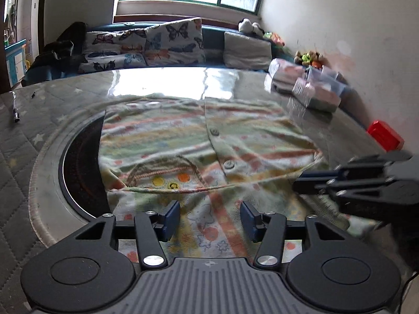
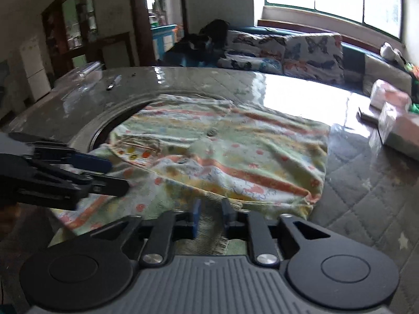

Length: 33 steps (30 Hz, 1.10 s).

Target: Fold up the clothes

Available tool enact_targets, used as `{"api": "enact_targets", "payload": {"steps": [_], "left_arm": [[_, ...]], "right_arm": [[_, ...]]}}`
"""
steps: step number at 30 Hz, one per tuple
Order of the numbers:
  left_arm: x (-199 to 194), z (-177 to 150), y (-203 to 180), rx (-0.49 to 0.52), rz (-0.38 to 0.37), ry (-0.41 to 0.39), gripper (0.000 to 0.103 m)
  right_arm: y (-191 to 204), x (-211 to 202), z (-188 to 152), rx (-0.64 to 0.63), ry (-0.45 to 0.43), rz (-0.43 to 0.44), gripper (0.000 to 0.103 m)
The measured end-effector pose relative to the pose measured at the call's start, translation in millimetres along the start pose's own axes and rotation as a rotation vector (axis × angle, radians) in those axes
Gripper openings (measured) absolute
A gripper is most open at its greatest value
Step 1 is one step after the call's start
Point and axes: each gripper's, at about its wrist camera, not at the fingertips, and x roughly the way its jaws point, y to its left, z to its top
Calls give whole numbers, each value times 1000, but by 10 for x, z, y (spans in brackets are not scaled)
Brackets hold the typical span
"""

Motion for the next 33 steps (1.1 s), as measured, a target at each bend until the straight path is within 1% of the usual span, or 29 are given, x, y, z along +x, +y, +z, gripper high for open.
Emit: {"api": "enact_targets", "payload": {"steps": [1, 4, 8, 10, 11, 17, 20, 26, 29, 33], "left_arm": [[-4, -15, -11, 10, 3, -2, 54], [-66, -57, -37, 26, -1, -8, 55], [-164, -155, -97, 62, -4, -3, 59], [-209, -216, -132, 86, 3, -4, 60], [-230, -244, -147, 97, 6, -6, 64], [-310, -370, -163, 105, 36, -7, 71], [-367, -407, -158, 111, 45, -9, 76], [-489, -466, -145, 133, 57, -13, 77], [-550, -496, -138, 143, 64, -15, 77], [-708, -593, -161, 252, 61, -27, 77]], "right_arm": [[23, -51, -7, -15, -3, 10, 27], [116, -190, -65, -63, 4, 55, 28], [210, -245, -185, -107, 30, 69, 30], [225, -248, -259, -118, 45, 61, 31], [227, -247, -290, -122, 48, 54, 31], [193, -363, -367, -93, 22, 33, 33], [186, -392, -396, -95, 22, 22, 34], [190, -498, -429, -111, 7, 6, 34], [202, -581, -448, -132, 0, -8, 36], [222, -695, -496, -165, 3, -19, 39]]}}
